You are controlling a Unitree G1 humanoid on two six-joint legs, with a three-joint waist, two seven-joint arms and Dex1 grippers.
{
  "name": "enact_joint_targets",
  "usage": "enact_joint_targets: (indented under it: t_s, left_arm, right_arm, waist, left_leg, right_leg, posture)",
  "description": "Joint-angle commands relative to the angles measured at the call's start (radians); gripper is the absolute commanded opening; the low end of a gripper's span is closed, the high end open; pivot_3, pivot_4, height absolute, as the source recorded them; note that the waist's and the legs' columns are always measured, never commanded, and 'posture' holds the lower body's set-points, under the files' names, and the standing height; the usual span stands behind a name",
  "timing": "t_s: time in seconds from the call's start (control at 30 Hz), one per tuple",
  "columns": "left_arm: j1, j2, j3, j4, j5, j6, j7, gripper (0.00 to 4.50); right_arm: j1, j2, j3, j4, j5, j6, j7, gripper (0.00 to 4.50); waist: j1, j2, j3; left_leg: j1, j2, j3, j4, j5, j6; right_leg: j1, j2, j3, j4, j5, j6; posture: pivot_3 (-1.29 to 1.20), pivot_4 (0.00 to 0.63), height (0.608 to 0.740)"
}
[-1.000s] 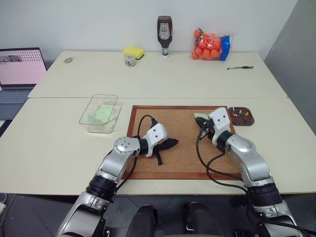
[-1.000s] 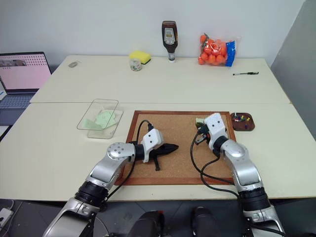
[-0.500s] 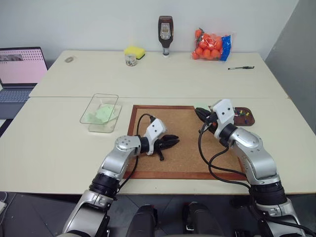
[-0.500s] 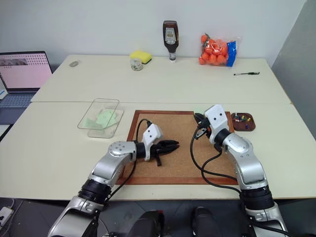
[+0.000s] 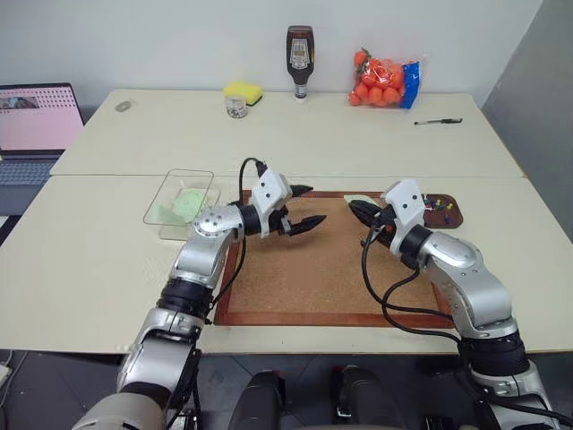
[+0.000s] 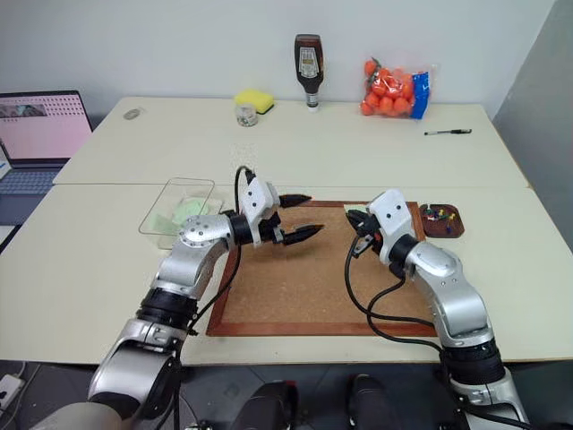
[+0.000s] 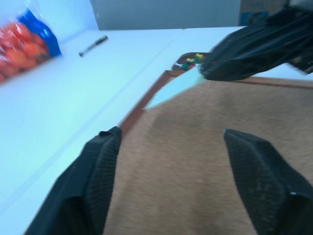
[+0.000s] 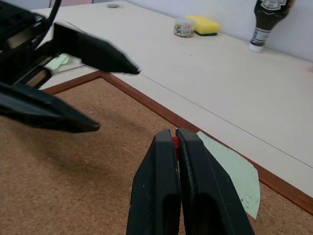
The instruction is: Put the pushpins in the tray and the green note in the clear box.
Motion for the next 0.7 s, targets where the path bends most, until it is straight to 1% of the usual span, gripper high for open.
enact_joint_targets:
  t_s: [0.03, 0.13, 0.27, 0.6, 0.63, 0.67, 0.7]
  left_arm:
    - [-0.059, -0.005, -0.016, 0.082, 0.042, -0.160, -0.012, 4.01]
    - [-0.080, -0.012, -0.034, 0.135, 0.067, -0.251, -0.028, 4.01]
    - [-0.106, -0.028, -0.050, 0.187, 0.082, -0.328, -0.050, 4.01]
    - [-0.130, -0.053, -0.077, 0.274, 0.107, -0.425, -0.085, 4.01]
    - [-0.130, -0.054, -0.080, 0.280, 0.109, -0.435, -0.089, 3.66]
    - [-0.130, -0.055, -0.082, 0.286, 0.110, -0.440, -0.094, 3.65]
    - [-0.131, -0.055, -0.084, 0.292, 0.110, -0.444, -0.098, 3.50]
  right_arm:
    - [-0.009, -0.009, -0.025, -0.088, 0.064, 0.072, 0.016, 0.00]
    - [-0.014, -0.004, -0.041, -0.126, 0.116, 0.140, 0.010, 0.00]
    - [-0.026, 0.004, -0.052, -0.161, 0.170, 0.212, 0.000, 0.00]
    - [-0.048, 0.027, -0.060, -0.187, 0.243, 0.283, -0.039, 0.00]
    - [-0.049, 0.031, -0.063, -0.189, 0.251, 0.289, -0.043, 0.00]
    - [-0.050, 0.033, -0.065, -0.190, 0.257, 0.293, -0.046, 0.00]
    - [-0.050, 0.034, -0.066, -0.192, 0.261, 0.297, -0.049, 0.00]
  waist:
    - [0.000, 0.000, 0.000]
    - [0.000, 0.000, 0.000]
    - [0.000, 0.000, 0.000]
    - [-0.001, 0.000, 0.000]
    - [-0.001, 0.000, 0.000]
    - [-0.001, 0.000, 0.000]
    - [-0.001, 0.000, 0.000]
  left_leg:
    - [0.000, 0.000, 0.000, 0.000, 0.000, 0.000]
    - [0.000, 0.000, 0.000, 0.000, 0.000, 0.000]
    - [-0.002, 0.000, 0.000, 0.001, 0.000, 0.000]
    - [-0.003, 0.000, 0.001, 0.001, 0.000, 0.000]
    - [-0.003, 0.000, 0.001, 0.001, 0.000, 0.000]
    - [-0.003, 0.000, 0.001, 0.001, 0.000, 0.000]
    - [-0.003, 0.000, 0.001, 0.001, 0.000, 0.000]
  right_leg:
    - [0.000, 0.000, 0.000, 0.000, 0.000, 0.000]
    - [0.000, 0.000, 0.001, 0.000, 0.000, 0.000]
    - [-0.002, 0.000, 0.000, 0.000, 0.000, 0.000]
    - [-0.002, 0.000, 0.000, 0.001, 0.000, 0.000]
    - [-0.002, 0.000, 0.000, 0.001, 0.000, 0.000]
    - [-0.002, 0.000, 0.000, 0.001, 0.000, 0.000]
    - [-0.002, 0.000, 0.000, 0.001, 0.000, 0.000]
  posture:
    - [0.00, 0.150, 0.740]
    - [0.00, 0.150, 0.740]
    - [0.00, 0.150, 0.740]
    - [0.00, 0.150, 0.740]
    - [0.00, 0.150, 0.740]
    - [0.00, 0.150, 0.740]
    - [0.00, 0.150, 0.740]
